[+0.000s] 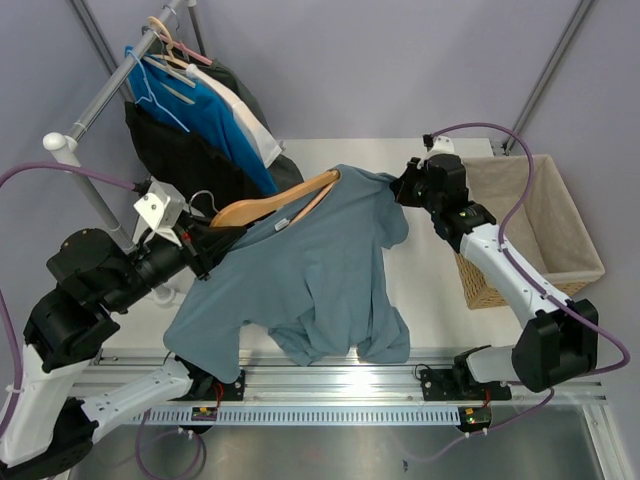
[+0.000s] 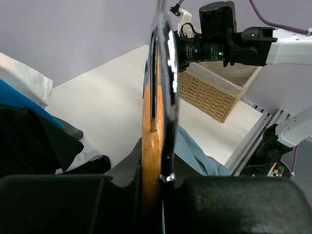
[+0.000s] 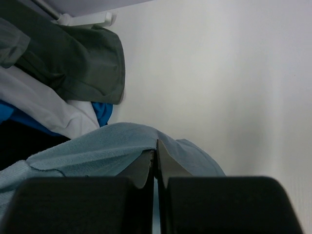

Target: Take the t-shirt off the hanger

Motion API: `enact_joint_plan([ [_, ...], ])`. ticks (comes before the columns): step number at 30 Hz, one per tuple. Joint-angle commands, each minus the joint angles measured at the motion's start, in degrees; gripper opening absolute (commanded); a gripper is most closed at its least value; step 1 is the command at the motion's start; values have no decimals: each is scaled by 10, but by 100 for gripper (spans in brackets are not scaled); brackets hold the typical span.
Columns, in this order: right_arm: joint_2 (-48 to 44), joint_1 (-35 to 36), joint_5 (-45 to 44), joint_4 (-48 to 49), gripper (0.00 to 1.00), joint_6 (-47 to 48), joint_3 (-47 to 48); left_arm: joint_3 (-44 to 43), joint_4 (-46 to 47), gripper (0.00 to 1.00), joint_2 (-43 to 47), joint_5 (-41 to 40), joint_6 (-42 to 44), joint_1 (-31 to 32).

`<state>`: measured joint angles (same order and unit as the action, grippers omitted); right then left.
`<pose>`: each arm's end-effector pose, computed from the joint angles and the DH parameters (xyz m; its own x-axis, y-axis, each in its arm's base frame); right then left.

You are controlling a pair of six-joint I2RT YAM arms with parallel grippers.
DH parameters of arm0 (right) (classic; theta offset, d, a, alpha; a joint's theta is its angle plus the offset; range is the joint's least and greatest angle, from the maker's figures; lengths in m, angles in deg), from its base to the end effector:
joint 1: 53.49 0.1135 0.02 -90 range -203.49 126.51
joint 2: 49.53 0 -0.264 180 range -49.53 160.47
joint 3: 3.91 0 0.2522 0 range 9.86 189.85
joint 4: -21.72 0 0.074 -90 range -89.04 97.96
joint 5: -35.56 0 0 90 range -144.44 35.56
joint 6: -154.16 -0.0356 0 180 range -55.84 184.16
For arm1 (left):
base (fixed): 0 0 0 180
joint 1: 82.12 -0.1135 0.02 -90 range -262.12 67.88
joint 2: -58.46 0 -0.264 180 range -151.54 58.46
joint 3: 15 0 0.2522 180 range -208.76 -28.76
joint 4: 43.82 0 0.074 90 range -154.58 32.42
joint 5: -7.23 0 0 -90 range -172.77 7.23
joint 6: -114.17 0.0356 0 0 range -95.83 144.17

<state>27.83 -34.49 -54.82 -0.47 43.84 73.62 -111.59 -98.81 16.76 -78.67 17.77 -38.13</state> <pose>0.2989 0.1027 0.3308 -0.4435 0.2146 -0.8702 -0.1767 0.9309 0.3196 0.0540 -0.0556 0.4952 -0.0842 -0.0733 -0.9938 0.7394 0.6639 -0.1116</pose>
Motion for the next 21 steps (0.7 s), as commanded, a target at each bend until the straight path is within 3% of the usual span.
enact_joint_plan([
  [1,16,-28,-30,-18,0,6,26,-22,109,0,41,-1,1,0],
  [21,62,-84,28,-52,0,-13,75,-36,98,0,69,-4,-14,0],
])
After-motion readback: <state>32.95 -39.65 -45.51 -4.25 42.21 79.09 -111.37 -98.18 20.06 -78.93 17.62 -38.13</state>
